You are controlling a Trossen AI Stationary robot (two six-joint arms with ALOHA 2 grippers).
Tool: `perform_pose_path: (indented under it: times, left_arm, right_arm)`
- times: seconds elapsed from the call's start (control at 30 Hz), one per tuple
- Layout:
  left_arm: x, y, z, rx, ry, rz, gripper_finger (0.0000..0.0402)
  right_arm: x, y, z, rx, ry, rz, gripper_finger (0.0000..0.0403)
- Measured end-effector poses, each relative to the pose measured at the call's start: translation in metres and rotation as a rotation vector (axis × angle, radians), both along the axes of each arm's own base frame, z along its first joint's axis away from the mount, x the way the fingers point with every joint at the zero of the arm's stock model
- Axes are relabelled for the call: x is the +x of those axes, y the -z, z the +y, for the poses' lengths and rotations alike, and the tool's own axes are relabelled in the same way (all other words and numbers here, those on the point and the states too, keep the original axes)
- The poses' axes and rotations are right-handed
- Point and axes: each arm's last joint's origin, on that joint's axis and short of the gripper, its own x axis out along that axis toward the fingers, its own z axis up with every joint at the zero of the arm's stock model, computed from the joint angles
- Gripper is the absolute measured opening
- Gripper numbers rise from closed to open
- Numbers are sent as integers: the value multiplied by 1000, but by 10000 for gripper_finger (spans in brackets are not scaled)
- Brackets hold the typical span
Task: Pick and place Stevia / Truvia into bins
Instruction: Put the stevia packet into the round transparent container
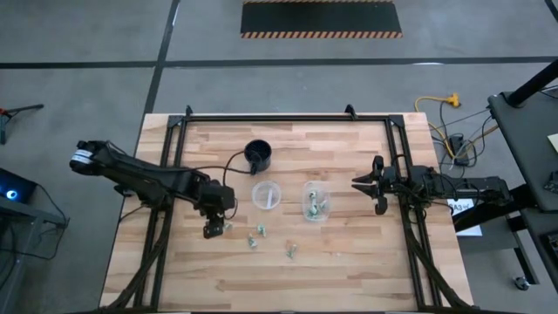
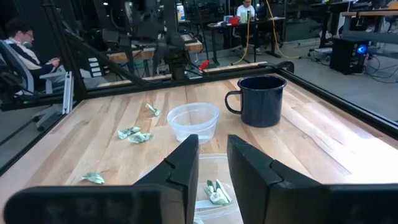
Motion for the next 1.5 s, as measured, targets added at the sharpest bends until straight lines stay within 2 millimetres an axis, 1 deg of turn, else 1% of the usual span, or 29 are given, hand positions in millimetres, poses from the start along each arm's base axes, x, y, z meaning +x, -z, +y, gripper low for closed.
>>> perform_pose_path:
  times: [0.07,0.43,0.6,0.77,0.97,1.1,1.3,1.43,1.5]
  left_arm:
    - [0,8,0,-12,3,-6,210]
    - [-1,39,0,-13,14,-20,210]
    - [4,54,-2,-10,27,-9,210]
    - [16,65,-5,-32,66,-12,210]
    - [22,85,-7,-17,77,78,210]
    - [25,98,-8,-9,76,117,210]
    - [28,105,-8,-3,76,147,210]
    - [27,105,-8,3,71,141,209]
    - [27,105,-8,7,71,141,200]
  right_arm:
    - [0,0,0,0,0,-1,80]
    - [0,0,0,0,0,0,91]
    - [0,0,0,0,1,-1,88]
    - [0,0,0,0,0,0,80]
    - [0,0,0,0,0,0,72]
    - [0,0,0,0,0,0,76]
    - [0,0,0,0,0,0,84]
    - [0,0,0,0,0,0,88]
    - [0,0,0,0,0,0,89]
